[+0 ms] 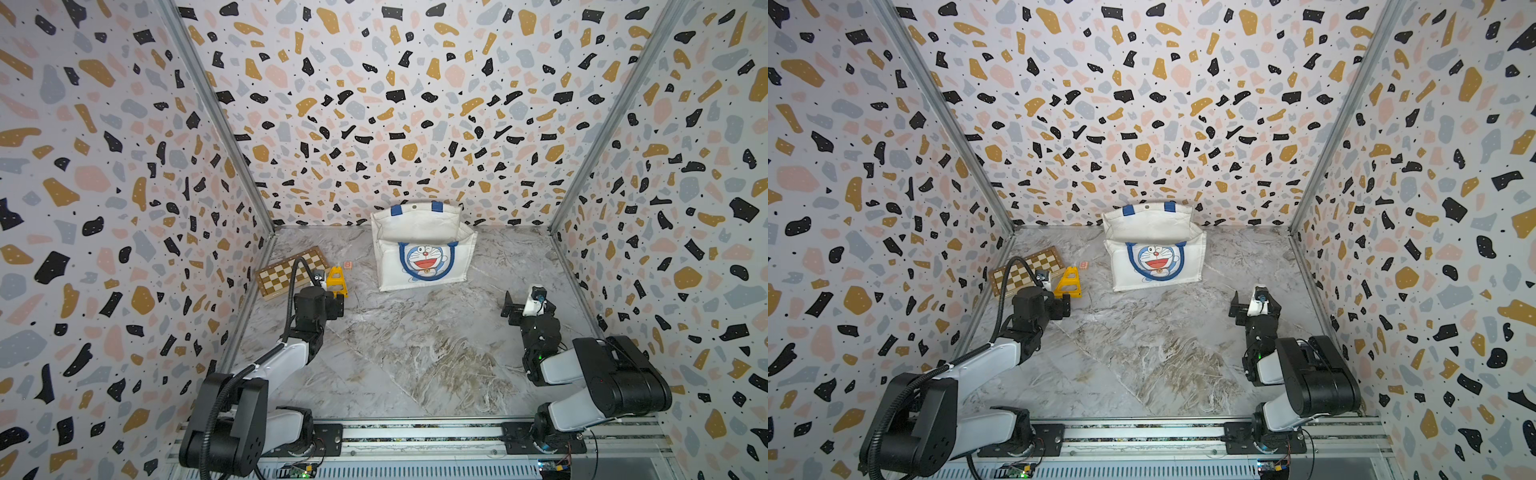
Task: Put the compass set into the canvas bag
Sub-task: Reset both arms
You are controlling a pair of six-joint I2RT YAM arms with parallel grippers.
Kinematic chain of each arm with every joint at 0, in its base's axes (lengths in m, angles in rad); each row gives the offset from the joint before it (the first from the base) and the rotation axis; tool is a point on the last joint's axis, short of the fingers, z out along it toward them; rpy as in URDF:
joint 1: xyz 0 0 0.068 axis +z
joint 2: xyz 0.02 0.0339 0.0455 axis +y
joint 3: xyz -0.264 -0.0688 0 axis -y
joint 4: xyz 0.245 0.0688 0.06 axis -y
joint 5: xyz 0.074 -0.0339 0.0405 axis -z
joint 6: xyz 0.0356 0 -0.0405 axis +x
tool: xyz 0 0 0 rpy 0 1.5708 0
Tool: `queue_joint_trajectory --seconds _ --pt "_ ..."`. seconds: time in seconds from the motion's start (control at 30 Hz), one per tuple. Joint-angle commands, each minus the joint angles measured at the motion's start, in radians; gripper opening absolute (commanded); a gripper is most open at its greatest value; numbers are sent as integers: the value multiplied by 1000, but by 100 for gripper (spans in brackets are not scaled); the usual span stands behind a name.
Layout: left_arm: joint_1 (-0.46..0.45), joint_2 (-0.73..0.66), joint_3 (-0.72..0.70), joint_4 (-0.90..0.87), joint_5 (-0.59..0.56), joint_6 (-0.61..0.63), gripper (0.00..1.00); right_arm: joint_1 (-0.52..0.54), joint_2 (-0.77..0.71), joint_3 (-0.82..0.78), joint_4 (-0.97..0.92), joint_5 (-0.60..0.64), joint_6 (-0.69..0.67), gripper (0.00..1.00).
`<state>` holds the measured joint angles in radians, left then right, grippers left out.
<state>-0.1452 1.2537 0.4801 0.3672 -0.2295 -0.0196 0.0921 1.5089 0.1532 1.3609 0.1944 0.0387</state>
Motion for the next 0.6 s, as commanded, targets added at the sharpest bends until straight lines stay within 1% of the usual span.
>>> queue_joint_trajectory --seconds 0.0,0.03,0.07,0.1,0.13,0.17,0.2,0.23,0.27,0.3,0.33,0.37,0.43,0.5,0.53,0.57 --pt "6 -8 22 -35 -140 -22 94 5 -4 13 6 9 -11 99" --pt "6 8 -5 -2 -170 -11 96 5 -4 15 6 10 -12 99" --pt "8 22 -54 102 -163 5 97 5 -4 15 6 10 -12 99" --pt "9 27 -72 165 -152 27 98 5 -4 15 6 8 -12 99" --pt "10 12 -75 161 -105 45 98 5 -4 15 6 10 -12 99" --pt "21 22 -108 261 -54 69 98 5 -4 14 6 10 -12 99" --pt "25 53 -142 366 -6 124 98 5 -5 14 6 10 -12 99" --pt "39 105 -167 457 15 126 98 5 -4 13 6 9 -12 99" --pt "61 167 -203 588 -12 95 99 5 -4 14 6 10 -12 99" --pt "89 215 -231 700 37 80 99 5 -4 14 6 9 -11 99" --pt "93 245 -233 747 52 94 100 5 -3 13 6 9 -12 99" --pt "93 238 -213 698 65 98 100 5 -4 14 7 10 -12 99" --pt "99 180 -139 460 51 66 100 5 -4 14 6 10 -12 99" --pt "139 223 -121 491 80 35 99 5 -3 14 6 10 -12 99" --pt "156 222 -110 467 109 20 99 5 -4 13 6 11 -11 99" --pt "174 205 -91 401 137 11 100 6 -4 15 6 10 -12 99"
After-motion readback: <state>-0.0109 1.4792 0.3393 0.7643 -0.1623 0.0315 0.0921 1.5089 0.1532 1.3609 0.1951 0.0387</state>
